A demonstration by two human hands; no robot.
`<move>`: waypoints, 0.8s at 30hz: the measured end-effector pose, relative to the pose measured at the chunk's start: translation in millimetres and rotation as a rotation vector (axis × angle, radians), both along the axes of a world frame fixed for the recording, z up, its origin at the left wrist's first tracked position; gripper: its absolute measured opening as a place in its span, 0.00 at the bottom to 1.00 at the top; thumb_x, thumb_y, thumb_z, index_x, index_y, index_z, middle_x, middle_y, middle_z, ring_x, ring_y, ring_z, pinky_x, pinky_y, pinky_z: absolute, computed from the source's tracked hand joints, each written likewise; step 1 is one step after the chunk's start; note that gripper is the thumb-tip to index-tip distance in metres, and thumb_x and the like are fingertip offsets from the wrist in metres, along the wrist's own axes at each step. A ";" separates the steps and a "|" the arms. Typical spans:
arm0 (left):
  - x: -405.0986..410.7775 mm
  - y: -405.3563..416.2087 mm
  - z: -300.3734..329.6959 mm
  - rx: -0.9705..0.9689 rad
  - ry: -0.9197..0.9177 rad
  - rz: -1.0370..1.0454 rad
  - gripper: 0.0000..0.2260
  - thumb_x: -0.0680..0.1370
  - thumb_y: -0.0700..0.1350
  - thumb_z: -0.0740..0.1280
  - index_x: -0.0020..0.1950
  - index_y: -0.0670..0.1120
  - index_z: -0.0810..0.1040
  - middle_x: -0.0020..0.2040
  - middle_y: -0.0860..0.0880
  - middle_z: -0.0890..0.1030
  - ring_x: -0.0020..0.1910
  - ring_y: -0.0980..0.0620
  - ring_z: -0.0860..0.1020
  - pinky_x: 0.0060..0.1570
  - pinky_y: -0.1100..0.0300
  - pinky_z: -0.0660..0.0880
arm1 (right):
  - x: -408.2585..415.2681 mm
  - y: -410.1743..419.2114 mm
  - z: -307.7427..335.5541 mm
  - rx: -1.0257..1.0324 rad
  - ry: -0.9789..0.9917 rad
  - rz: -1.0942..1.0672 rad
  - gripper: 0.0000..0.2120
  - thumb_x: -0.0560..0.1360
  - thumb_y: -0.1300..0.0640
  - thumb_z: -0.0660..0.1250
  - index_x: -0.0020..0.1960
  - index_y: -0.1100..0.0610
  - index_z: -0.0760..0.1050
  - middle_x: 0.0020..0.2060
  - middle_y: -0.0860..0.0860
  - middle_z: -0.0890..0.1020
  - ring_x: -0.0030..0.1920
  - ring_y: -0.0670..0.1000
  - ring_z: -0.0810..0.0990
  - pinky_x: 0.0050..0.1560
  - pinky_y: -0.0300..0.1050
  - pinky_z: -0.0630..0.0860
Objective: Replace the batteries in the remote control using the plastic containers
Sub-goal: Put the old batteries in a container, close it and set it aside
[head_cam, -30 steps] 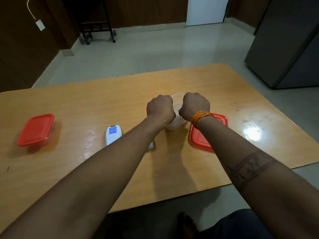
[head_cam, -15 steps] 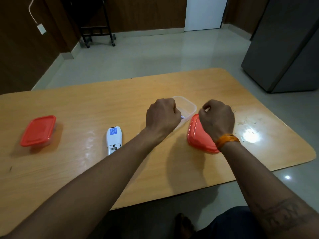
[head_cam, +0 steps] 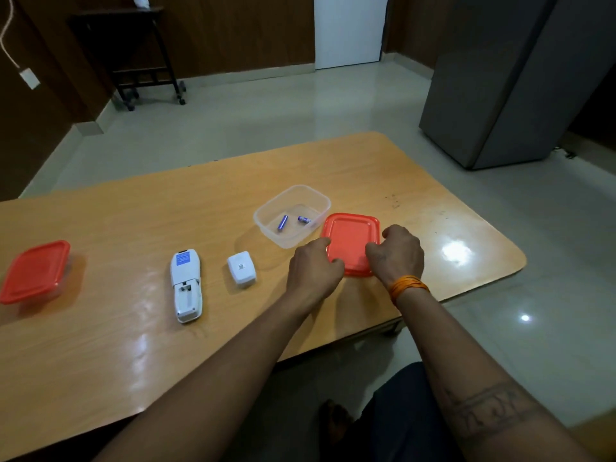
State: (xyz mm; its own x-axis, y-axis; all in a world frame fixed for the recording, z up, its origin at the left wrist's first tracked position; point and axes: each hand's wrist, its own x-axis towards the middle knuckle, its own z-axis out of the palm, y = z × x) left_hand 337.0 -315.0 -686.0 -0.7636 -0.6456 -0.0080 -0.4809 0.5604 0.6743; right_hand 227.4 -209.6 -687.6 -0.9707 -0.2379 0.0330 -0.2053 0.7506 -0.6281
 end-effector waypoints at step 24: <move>2.1 -49.9 46.9 0.543 0.425 0.313 0.12 0.79 0.40 0.61 0.48 0.43 0.85 0.48 0.40 0.88 0.34 0.47 0.83 0.32 0.56 0.79 | 17.6 6.5 39.8 -0.403 0.403 0.157 0.04 0.74 0.58 0.72 0.48 0.55 0.84 0.40 0.48 0.84 0.39 0.50 0.81 0.40 0.45 0.79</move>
